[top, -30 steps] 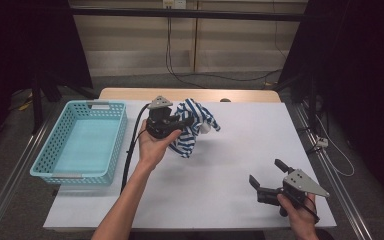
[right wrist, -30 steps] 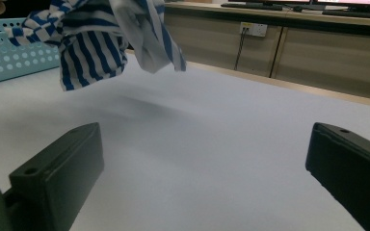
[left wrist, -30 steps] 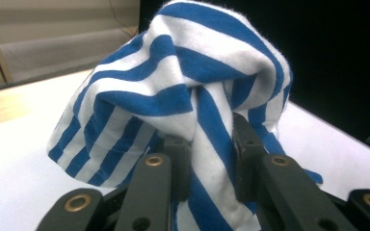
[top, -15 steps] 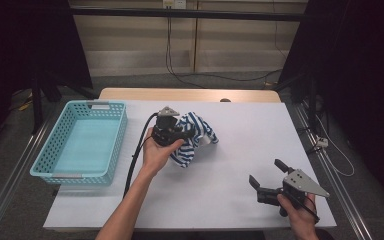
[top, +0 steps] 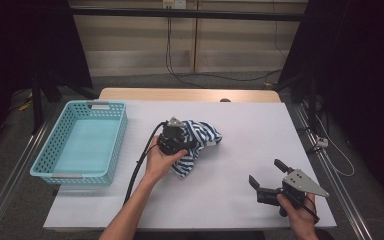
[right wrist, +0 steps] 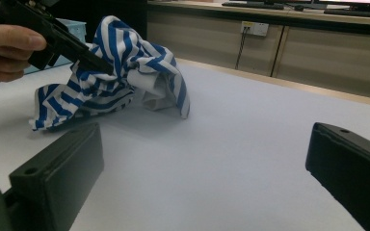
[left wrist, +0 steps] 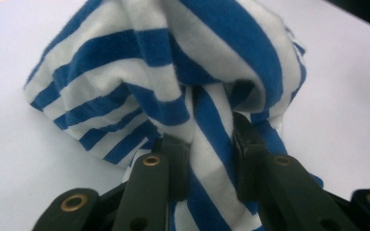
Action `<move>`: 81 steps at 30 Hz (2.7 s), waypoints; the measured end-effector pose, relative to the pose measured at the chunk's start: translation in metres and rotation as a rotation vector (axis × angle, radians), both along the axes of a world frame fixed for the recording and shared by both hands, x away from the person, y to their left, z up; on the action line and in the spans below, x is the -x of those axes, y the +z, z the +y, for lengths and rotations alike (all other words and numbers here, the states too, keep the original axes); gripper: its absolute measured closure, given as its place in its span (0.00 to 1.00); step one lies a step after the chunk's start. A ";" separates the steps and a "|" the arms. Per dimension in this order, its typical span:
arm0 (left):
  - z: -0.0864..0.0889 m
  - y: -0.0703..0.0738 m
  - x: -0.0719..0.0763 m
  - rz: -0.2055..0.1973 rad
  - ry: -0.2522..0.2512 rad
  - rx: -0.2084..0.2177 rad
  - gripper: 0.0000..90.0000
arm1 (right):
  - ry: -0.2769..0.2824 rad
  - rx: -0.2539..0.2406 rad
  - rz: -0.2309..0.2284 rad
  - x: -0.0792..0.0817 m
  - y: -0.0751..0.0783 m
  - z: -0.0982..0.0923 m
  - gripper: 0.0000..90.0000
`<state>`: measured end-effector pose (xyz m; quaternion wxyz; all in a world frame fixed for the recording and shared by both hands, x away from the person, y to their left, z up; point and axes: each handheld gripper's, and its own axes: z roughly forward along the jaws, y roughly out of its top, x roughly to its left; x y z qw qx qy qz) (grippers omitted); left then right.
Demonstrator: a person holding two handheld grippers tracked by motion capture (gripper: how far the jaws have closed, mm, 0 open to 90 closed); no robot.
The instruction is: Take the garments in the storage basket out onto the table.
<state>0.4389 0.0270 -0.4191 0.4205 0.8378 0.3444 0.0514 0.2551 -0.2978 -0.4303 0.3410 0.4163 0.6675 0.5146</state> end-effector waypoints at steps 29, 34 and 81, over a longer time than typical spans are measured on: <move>-0.023 -0.026 0.017 -0.067 -0.106 -0.121 0.53 | 0.012 -0.006 0.002 -0.002 -0.001 0.002 0.00; -0.021 -0.025 0.020 -0.061 -0.102 -0.100 0.41 | 0.012 -0.005 0.002 -0.002 -0.001 0.002 0.00; 0.095 -0.002 0.055 -0.207 0.229 0.053 0.04 | 0.132 0.032 0.062 -0.064 0.009 0.075 0.00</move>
